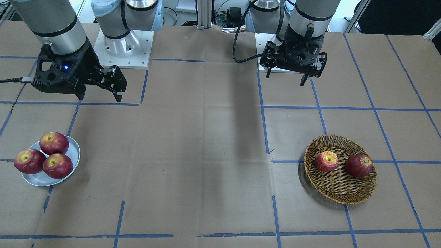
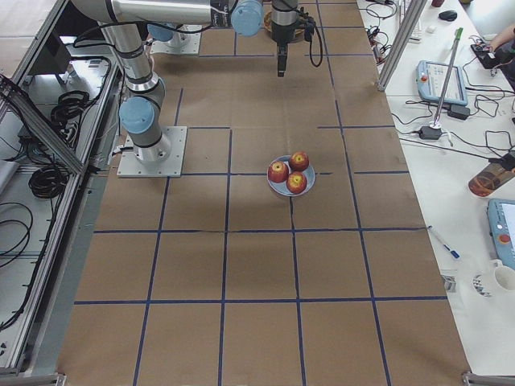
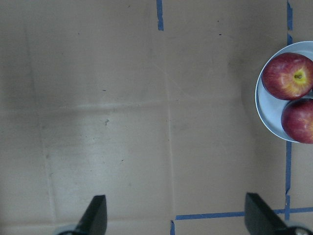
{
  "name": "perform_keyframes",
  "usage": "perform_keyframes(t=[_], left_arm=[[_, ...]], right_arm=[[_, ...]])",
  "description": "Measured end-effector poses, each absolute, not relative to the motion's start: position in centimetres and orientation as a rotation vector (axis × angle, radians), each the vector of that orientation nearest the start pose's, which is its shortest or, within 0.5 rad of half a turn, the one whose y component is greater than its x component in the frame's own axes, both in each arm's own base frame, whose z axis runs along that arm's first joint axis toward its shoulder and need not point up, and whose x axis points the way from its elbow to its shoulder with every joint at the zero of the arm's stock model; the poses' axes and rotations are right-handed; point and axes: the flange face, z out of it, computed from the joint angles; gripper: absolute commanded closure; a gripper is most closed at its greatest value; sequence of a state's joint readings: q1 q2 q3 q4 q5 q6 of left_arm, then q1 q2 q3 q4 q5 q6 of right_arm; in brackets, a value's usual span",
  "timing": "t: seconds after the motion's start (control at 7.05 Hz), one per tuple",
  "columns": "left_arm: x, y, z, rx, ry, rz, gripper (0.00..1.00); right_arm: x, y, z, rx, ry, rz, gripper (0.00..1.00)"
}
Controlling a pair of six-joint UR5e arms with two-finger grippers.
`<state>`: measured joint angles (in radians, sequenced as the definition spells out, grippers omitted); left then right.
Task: Transfer apple from basket to plate
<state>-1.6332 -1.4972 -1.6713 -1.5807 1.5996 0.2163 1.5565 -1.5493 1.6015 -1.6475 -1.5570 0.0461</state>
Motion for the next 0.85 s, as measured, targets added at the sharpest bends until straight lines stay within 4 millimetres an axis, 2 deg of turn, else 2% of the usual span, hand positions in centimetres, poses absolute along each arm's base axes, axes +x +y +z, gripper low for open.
perform_keyframes(t=[0.71,0.85], left_arm=[[-15.5,-45.1,46.6,0.446,3.085,0.079,0.01],[-14.6,-45.3,46.1,0.476,3.084,0.097,0.01]], right_arm=[[12.8,-50.4,47.0,0.094,3.126,-0.040,0.00],[12.8,-50.4,47.0,0.093,3.126,-0.040,0.00]])
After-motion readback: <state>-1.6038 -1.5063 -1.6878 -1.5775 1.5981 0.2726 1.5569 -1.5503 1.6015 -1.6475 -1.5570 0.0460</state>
